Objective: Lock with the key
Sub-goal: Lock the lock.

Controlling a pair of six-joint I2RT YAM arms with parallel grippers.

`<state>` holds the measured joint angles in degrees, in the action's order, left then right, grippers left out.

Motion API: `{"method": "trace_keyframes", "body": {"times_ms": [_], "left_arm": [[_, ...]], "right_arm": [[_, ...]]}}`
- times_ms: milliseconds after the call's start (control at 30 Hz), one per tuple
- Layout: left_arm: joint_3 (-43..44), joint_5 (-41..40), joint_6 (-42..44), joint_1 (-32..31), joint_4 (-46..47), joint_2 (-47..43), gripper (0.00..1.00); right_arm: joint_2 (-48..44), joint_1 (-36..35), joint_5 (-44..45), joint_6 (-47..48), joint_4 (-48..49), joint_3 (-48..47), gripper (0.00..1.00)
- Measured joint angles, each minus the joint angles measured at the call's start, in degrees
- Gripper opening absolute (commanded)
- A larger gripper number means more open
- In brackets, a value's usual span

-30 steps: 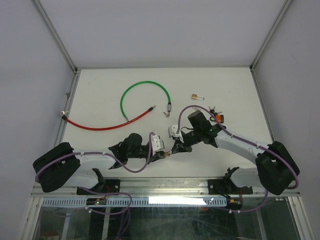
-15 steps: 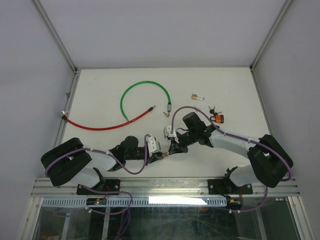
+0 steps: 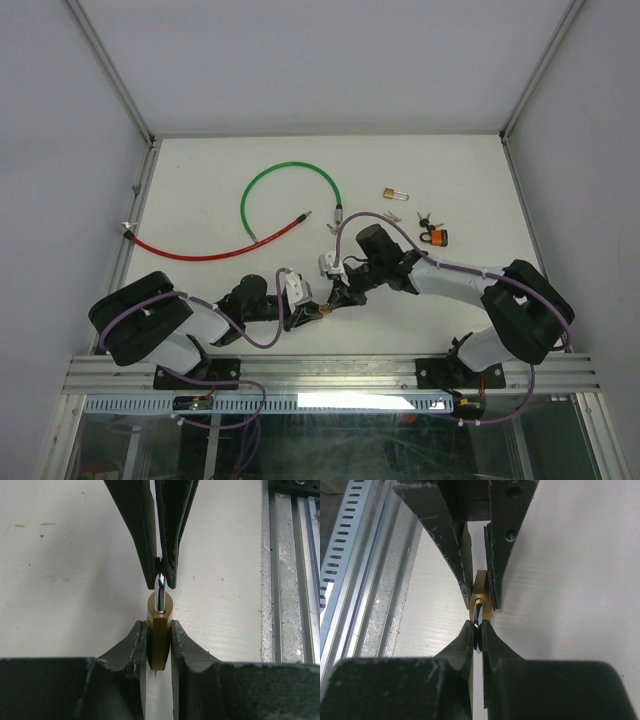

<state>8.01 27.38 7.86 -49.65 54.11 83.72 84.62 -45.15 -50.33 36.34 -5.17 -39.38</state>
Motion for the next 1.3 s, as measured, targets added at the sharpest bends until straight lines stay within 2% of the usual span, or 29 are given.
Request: {"method": "trace_keyframes", "body": {"times_ms": [300,500,600,667,900,1067,1300], "left_arm": [[-0.90,0.22,-0.98,0.39,3.26,1.40,0.00],[-1.27,0.13,-2.25,0.63,5.20,2.38,0.00],[-1.38,-0.24,-2.80,0.61,5.66,2.58,0.28],[-1.38,-1.36,-3.56,0.50,6.12,2.93,0.40],[-1.09,-7.41,-6.21,-0.26,11.43,3.13,0.76],[-1.44,-11.15,-7.96,-0.24,11.91,-0.79,0.98],[-4.11,-14.32,-9.77,-0.24,11.78,-13.16,0.99]], "right_arm": [[2.45,-1.51,0.11,-0.07,1.01,-1.20,0.00],[3.54,-1.57,0.55,0.63,-2.64,-3.69,0.00],[3.48,-1.22,0.52,1.51,-4.55,-4.61,0.00],[3.39,-0.63,-0.07,1.77,-4.98,-4.68,0.00],[2.95,1.07,-1.99,2.73,-7.26,-4.72,0.00],[1.84,4.42,-3.32,5.42,-14.19,-5.35,0.00],[-2.23,13.29,-4.72,10.16,-24.09,-8.41,0.00]]}}
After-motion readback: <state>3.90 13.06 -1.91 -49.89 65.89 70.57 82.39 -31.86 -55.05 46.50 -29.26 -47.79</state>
